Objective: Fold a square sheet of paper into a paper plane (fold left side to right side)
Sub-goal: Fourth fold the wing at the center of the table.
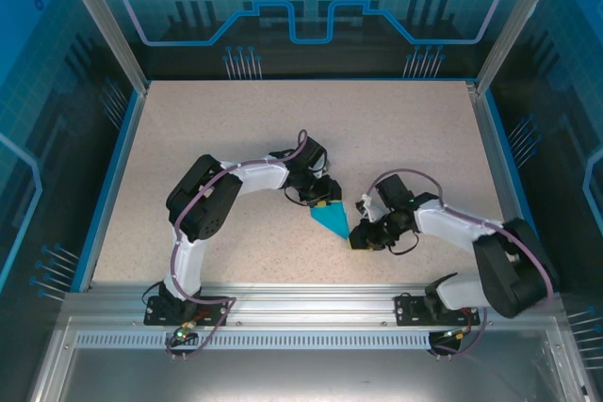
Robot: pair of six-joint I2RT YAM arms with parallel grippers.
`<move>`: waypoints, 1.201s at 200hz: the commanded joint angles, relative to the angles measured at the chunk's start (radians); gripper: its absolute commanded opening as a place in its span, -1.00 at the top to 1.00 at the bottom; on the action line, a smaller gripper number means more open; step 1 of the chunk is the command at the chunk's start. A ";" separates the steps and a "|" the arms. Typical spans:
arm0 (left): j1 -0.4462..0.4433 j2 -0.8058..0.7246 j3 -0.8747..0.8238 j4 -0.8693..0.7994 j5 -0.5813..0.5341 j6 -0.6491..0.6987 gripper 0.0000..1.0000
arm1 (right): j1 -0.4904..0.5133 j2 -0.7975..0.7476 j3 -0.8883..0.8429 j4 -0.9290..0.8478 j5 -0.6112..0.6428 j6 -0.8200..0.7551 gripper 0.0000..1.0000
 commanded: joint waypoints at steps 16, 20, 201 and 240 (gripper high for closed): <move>0.002 0.038 -0.033 -0.071 -0.065 0.002 0.19 | -0.022 -0.004 -0.001 0.179 -0.083 0.112 0.72; 0.003 0.038 -0.033 -0.071 -0.065 0.003 0.19 | -0.021 0.008 0.006 0.189 -0.073 0.112 0.74; 0.094 0.065 0.037 -0.119 -0.058 0.105 0.15 | 0.021 0.370 0.050 0.056 0.146 0.082 0.82; 0.162 0.098 0.075 -0.117 -0.026 0.153 0.12 | 0.026 0.366 0.049 0.055 0.145 0.083 0.83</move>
